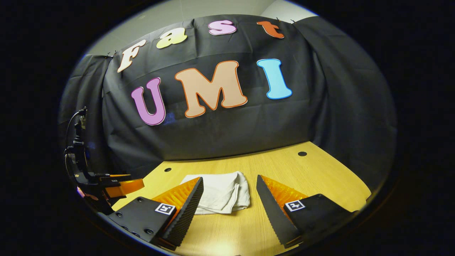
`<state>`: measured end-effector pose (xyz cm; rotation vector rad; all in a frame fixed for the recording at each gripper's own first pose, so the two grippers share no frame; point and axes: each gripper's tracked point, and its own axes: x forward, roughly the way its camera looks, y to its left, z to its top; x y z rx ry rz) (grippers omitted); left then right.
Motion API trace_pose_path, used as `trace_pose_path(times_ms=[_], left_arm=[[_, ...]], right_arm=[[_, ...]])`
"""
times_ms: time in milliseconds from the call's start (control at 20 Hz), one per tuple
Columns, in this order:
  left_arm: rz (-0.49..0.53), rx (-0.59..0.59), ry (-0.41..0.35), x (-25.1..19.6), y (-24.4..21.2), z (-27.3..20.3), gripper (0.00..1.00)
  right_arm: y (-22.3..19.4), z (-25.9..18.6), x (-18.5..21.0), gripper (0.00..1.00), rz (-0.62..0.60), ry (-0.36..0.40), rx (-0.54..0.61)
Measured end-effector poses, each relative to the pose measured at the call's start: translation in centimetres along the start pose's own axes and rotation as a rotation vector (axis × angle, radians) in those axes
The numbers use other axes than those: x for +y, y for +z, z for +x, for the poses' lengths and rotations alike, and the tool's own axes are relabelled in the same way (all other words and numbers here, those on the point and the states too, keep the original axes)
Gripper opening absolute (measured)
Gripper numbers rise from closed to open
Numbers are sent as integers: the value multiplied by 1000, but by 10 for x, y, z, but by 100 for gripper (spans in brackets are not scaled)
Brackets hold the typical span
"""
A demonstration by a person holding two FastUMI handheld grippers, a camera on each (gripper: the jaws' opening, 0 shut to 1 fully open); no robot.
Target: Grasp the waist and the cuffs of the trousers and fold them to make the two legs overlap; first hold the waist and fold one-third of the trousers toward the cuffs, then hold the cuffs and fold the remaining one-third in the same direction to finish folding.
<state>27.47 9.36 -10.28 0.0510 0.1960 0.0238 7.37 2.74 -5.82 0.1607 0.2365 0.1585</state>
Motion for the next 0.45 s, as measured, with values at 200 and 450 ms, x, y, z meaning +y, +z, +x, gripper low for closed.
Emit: trace_pose_path(times_ms=[200,450], left_arm=[[6,0,-9,1,-1,1,92],[-9,8,-37,-3,-7,2,92]], right_arm=[[-5,-2,2,96,2,-17,6],[1,-4,3,96,-4,-31,-13]])
